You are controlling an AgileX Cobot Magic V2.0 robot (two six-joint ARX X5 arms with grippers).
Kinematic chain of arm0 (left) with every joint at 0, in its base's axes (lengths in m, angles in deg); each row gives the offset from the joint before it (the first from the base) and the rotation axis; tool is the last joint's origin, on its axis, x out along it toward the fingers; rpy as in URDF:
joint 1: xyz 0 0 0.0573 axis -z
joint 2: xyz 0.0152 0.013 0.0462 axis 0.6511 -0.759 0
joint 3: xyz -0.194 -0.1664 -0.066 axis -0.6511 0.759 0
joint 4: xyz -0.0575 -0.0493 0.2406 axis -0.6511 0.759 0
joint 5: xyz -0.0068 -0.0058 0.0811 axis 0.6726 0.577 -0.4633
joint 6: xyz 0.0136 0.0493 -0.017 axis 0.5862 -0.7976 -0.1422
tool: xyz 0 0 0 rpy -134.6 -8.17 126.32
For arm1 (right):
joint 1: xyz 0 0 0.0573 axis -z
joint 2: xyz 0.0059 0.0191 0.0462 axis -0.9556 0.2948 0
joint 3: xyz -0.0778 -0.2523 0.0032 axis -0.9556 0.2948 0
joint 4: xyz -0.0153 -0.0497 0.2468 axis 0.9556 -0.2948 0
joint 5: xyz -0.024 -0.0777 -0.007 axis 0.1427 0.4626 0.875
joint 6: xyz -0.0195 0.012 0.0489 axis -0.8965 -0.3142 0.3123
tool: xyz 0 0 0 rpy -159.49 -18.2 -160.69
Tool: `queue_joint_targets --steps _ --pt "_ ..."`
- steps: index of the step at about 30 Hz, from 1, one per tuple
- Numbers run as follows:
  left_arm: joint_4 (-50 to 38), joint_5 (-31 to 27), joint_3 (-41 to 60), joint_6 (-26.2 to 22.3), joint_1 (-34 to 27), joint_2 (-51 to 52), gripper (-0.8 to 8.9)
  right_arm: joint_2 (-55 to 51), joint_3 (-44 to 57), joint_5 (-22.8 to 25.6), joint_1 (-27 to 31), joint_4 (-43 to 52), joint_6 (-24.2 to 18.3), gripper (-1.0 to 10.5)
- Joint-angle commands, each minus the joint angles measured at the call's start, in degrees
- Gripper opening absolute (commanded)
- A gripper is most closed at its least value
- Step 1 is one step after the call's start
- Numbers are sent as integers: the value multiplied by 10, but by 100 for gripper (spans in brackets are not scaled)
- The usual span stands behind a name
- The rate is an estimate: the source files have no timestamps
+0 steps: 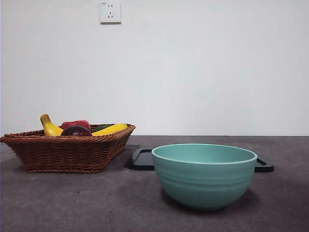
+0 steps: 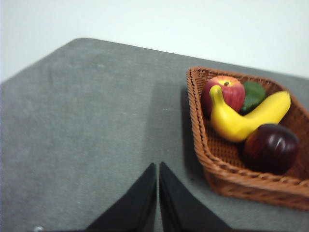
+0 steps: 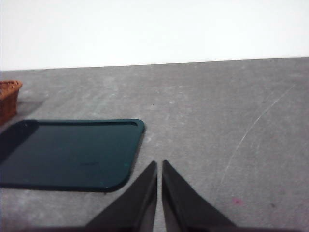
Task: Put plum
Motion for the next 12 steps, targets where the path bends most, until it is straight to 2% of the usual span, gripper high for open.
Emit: queue_joint_targets --steps 1,6,12 --pt "3 -1 5 57 -2 1 7 0 1 0 0 6 61 5" --pt "14 6 -26 93 -2 1 8 0 -19 0 0 3 118 5" --pt "69 21 -95 113 -2 -13 9 4 -84 0 0 -29 133 5"
